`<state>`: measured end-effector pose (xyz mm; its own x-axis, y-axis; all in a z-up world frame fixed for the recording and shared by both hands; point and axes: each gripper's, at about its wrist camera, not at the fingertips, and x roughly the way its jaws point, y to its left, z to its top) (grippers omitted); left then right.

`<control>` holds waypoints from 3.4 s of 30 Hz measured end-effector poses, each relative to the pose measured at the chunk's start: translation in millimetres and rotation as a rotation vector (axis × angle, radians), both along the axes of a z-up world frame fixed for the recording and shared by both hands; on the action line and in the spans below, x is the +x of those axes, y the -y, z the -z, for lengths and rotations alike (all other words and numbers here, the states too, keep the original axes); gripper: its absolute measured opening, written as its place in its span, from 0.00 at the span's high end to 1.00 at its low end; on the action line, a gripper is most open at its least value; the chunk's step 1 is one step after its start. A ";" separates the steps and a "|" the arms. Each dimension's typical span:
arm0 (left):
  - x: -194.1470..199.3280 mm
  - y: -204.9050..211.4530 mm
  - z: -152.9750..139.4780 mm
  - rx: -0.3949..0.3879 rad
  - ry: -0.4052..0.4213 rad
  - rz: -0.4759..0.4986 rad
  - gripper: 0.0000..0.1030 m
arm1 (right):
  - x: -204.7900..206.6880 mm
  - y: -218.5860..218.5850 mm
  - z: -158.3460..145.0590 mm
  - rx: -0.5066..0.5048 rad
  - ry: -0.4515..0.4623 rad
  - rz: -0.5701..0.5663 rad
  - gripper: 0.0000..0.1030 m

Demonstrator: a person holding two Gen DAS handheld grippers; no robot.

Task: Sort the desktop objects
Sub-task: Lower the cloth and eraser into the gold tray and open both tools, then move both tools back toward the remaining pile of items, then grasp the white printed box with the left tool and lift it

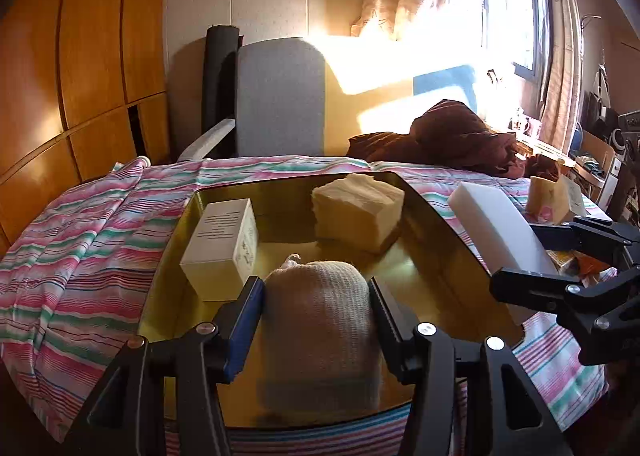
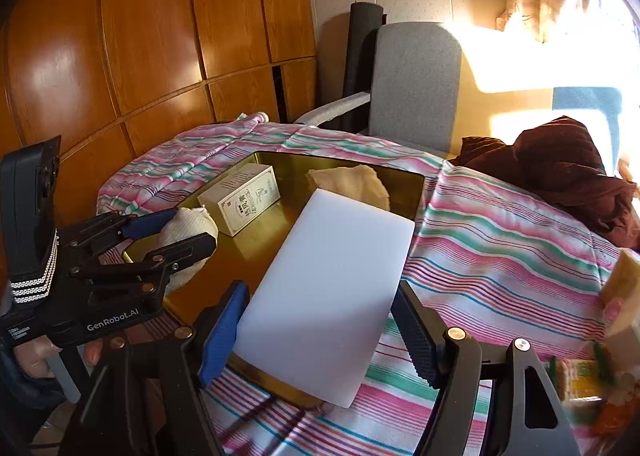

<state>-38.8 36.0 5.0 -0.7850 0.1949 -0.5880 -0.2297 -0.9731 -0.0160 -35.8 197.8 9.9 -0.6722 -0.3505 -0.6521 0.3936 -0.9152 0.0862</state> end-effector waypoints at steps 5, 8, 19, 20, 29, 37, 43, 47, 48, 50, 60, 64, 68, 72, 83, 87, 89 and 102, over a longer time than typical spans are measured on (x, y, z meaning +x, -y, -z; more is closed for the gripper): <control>-12.0 17.5 7.7 0.000 0.021 -0.036 0.47 | -18.3 22.5 19.0 0.058 0.053 -0.020 0.29; -16.0 25.6 12.0 -0.014 0.036 -0.058 0.47 | -21.1 29.3 28.3 0.090 0.080 -0.040 0.28; -24.6 49.3 26.2 -0.020 0.109 -0.131 0.46 | -25.0 28.4 34.6 0.076 0.109 -0.021 0.24; -24.2 50.6 25.8 -0.007 0.108 -0.127 0.46 | -24.6 27.8 34.1 0.070 0.107 -0.019 0.24; -15.9 59.6 10.5 0.054 0.069 -0.149 0.45 | -16.6 13.0 24.6 0.007 0.078 0.020 0.23; -1.9 46.8 -5.5 0.122 0.043 -0.081 0.45 | 14.8 -27.6 8.2 -0.054 0.006 0.109 0.22; 4.6 5.2 -15.9 0.143 0.054 0.049 0.45 | 41.6 -105.6 14.9 -0.070 0.008 0.309 0.20; 10.3 -37.1 -17.7 0.124 0.070 0.150 0.45 | 63.3 -165.2 28.5 -0.063 0.021 0.482 0.20; 11.6 -48.8 -17.8 0.119 0.075 0.176 0.45 | 69.8 -178.4 31.4 -0.056 0.020 0.524 0.20; 14.4 -74.1 -18.0 0.109 0.084 0.231 0.45 | 82.9 -203.6 36.3 -0.044 0.015 0.604 0.20; 28.5 -225.4 -21.7 0.029 0.101 0.544 0.43 | 115.0 -269.4 56.5 -0.030 -0.033 0.804 0.20; 24.7 -279.1 -25.4 0.002 0.108 0.628 0.42 | 113.0 -273.7 68.2 -0.036 -0.040 0.809 0.20; 13.7 -322.7 -28.8 -0.029 0.106 0.672 0.40 | 115.1 -280.4 76.9 -0.095 -0.042 0.797 0.19; -2.6 -358.6 -25.2 -0.056 0.121 0.703 0.38 | 115.8 -284.8 79.1 -0.136 -0.062 0.784 0.16; -26.8 -418.3 -18.1 -0.146 0.076 0.737 0.37 | 117.9 -289.4 81.4 -0.218 -0.089 0.739 0.09; -37.6 -430.6 -9.3 -0.176 0.099 0.737 0.37 | 118.6 -289.8 82.1 -0.228 -0.093 0.733 0.08; -41.6 -434.4 -4.7 -0.180 0.116 0.733 0.37 | 118.7 -290.6 82.3 -0.230 -0.093 0.733 0.08; -18.2 -366.2 -14.0 -0.048 0.078 0.644 0.48 | 116.3 -290.3 82.6 -0.195 -0.080 0.738 0.08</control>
<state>-57.0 402.2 19.0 -0.4743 0.5844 -0.6584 -0.7674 -0.6410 -0.0161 80.5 488.0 -72.7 -0.8191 0.1037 -0.5642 -0.3017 -0.9144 0.2698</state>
